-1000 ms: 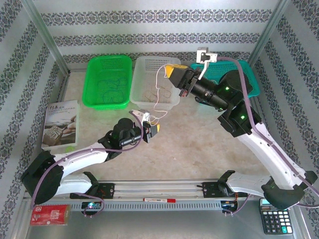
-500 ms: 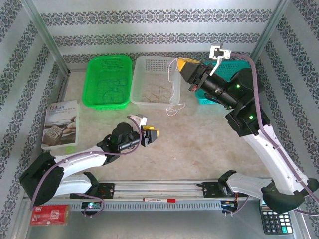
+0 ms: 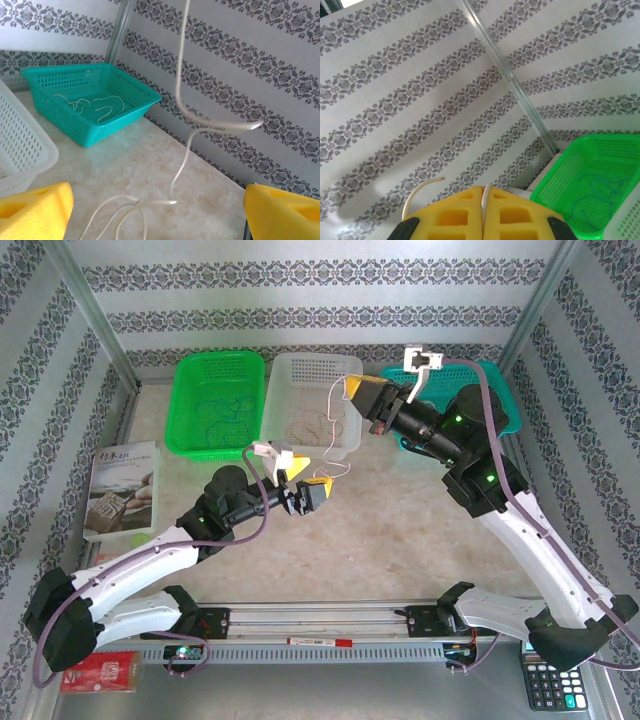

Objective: Untangle the cables

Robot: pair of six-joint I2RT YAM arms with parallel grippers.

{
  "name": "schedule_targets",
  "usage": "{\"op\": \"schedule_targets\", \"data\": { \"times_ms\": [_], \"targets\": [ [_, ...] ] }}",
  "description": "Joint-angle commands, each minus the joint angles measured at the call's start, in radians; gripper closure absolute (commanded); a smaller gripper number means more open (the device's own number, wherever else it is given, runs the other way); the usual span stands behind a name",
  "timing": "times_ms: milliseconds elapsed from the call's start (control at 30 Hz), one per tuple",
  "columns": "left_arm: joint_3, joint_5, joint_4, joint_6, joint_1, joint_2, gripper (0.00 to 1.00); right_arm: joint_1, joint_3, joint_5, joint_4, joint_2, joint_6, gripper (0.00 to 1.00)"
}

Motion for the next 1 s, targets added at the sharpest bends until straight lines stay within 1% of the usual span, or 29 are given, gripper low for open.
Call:
{"op": "schedule_targets", "data": {
  "times_ms": [0, 233, 400, 433, 467, 500, 533, 633, 700, 733, 767, 967],
  "targets": [
    [0.035, 0.046, -0.059, 0.06, -0.009, 0.03, 0.12, 0.024, 0.0, -0.013, 0.043, -0.013, 0.003, 1.0],
    [0.046, 0.105, -0.043, 0.079, -0.01, 0.09, 0.09, 0.048, 0.018, -0.017, 0.04, -0.014, 0.002, 1.0],
    [0.066, 0.097, -0.038, 0.092, -0.009, 0.138, 0.07, 0.065, 0.027, -0.018, 0.049, -0.015, 0.016, 1.0],
    [0.067, 0.095, -0.035, 0.094, -0.01, 0.145, 0.07, 0.068, 0.029, -0.02, 0.052, -0.015, 0.018, 1.0],
    [0.069, 0.094, -0.029, 0.096, -0.01, 0.156, 0.1, 0.073, 0.033, -0.022, 0.054, -0.015, 0.021, 1.0],
    [0.071, 0.098, -0.023, 0.095, -0.009, 0.166, 0.14, 0.076, 0.038, -0.022, 0.054, -0.015, 0.021, 1.0],
    [0.073, 0.101, -0.016, 0.097, -0.009, 0.175, 0.23, 0.077, 0.042, -0.02, 0.055, -0.017, 0.021, 1.0],
    [0.068, 0.116, 0.01, 0.086, -0.009, 0.201, 0.63, 0.074, 0.068, -0.006, 0.042, -0.02, 0.003, 1.0],
    [0.052, 0.119, 0.03, 0.071, -0.009, 0.209, 0.83, 0.061, 0.096, 0.003, 0.028, -0.019, -0.017, 1.0],
    [0.039, 0.117, 0.037, 0.061, -0.009, 0.209, 0.91, 0.045, 0.116, 0.007, 0.018, -0.021, -0.027, 1.0],
    [0.025, 0.113, 0.043, 0.055, -0.009, 0.209, 0.94, 0.028, 0.129, 0.013, 0.014, -0.021, -0.031, 1.0],
    [-0.091, 0.082, 0.101, 0.004, -0.01, 0.167, 0.94, -0.126, 0.172, 0.049, 0.022, -0.042, -0.012, 1.0]
  ]
}}
